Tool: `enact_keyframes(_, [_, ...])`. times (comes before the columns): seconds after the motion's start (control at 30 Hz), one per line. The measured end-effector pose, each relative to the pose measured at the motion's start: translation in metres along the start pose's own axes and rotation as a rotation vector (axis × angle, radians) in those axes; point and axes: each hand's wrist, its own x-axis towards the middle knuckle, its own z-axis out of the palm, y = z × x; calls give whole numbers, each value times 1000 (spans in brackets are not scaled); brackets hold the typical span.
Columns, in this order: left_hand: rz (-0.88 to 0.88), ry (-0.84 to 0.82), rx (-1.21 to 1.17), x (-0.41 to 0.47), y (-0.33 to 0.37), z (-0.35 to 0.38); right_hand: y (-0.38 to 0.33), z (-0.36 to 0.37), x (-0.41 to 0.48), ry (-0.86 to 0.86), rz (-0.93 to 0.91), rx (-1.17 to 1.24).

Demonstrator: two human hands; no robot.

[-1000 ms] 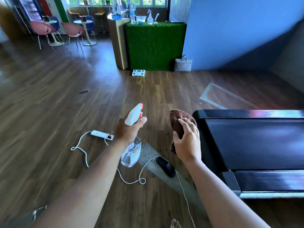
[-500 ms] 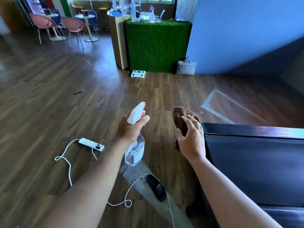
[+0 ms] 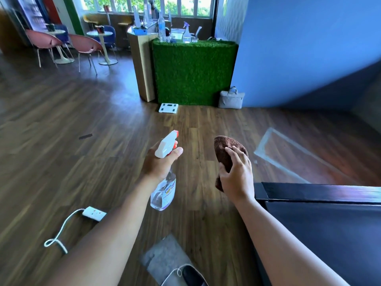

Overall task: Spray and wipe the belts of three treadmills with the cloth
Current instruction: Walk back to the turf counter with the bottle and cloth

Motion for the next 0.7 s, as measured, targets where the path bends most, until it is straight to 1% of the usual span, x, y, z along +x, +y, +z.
enact_keyframes(0.17, [15,-19,20,92,-1,-5,-15,39,70,49,25,17])
enact_keyframes(0.33, [28,-30,7,165,-3,5,-15,65,132,75,38,3])
enact_keyframes(0.43, [-5,-52,-59,208,-7,18,-10,80,173,83,42,-1])
enact_keyframes(0.7, [0,-52,-82,330,-20,79,29,120,298,74,24,6])
